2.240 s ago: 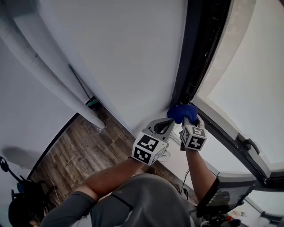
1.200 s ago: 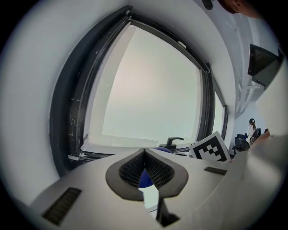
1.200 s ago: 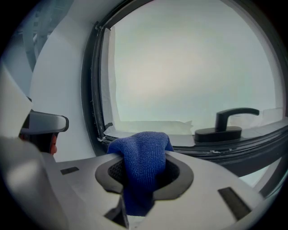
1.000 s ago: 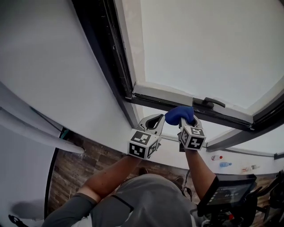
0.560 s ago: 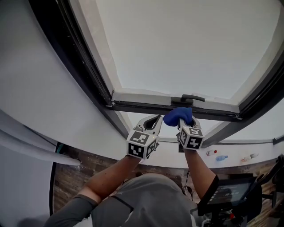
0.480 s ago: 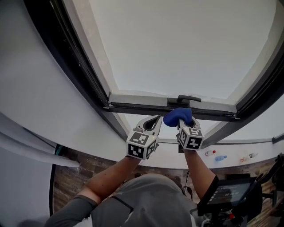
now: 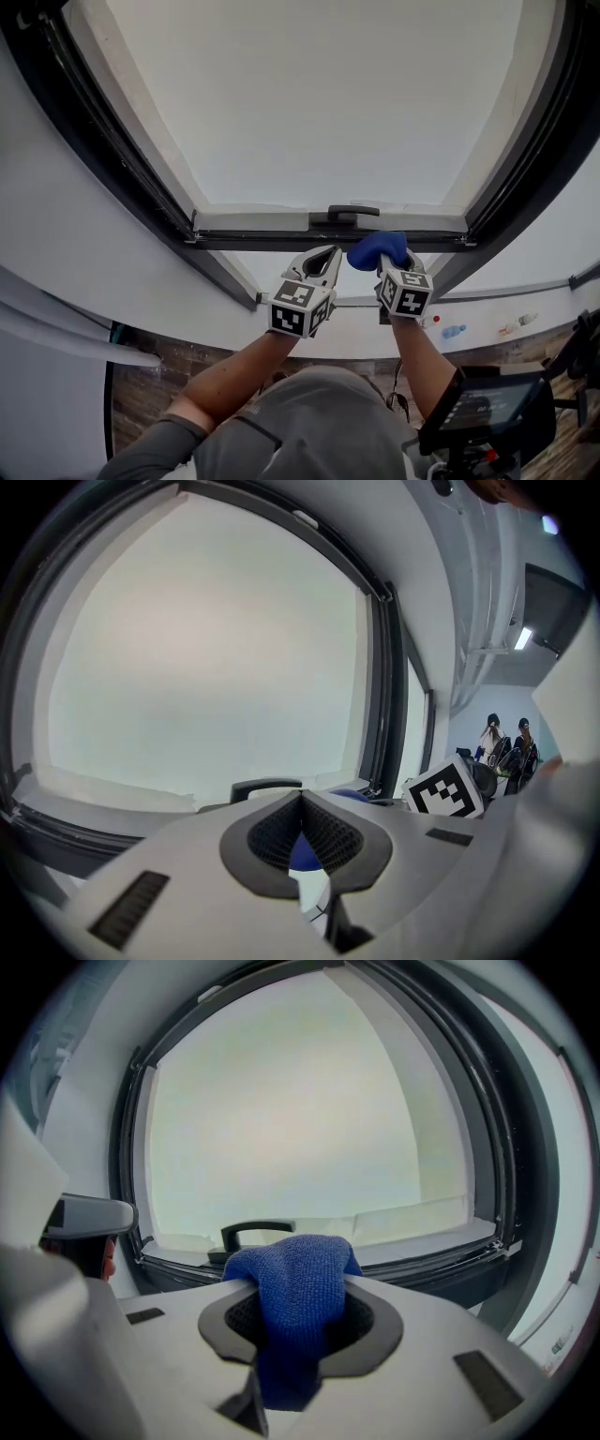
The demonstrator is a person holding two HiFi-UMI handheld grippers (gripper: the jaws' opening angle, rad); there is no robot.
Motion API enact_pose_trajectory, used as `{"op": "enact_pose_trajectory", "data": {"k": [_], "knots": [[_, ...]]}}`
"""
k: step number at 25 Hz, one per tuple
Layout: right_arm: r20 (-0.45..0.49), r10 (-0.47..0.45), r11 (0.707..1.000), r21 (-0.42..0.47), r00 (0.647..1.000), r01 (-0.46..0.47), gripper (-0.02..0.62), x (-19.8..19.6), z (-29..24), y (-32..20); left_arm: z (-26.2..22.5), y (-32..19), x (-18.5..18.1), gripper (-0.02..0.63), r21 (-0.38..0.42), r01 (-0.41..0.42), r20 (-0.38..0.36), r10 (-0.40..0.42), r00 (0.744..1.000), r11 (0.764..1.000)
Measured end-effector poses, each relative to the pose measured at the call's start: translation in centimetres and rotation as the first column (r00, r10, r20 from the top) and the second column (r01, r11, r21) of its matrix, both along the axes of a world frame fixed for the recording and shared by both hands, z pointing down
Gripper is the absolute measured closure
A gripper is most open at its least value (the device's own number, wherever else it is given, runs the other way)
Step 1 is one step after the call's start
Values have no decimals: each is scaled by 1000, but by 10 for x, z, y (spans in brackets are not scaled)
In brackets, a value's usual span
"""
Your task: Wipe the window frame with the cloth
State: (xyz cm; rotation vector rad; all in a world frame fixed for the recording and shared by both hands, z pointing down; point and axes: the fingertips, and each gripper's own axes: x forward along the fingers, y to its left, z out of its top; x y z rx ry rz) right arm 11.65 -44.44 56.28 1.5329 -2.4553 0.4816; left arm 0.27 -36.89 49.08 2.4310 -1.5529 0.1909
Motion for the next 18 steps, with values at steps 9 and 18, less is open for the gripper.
{"op": "enact_pose_trajectory", "data": {"k": [9, 18], "knots": [[1, 37, 999, -15, 999, -37, 469, 86, 10, -17, 14, -23, 84, 597, -11, -57, 22, 57, 998, 998], [9, 95, 995, -17, 995, -95, 469, 165, 11, -32, 24, -39, 151, 597, -28, -102, 18, 102, 995, 994]]}}
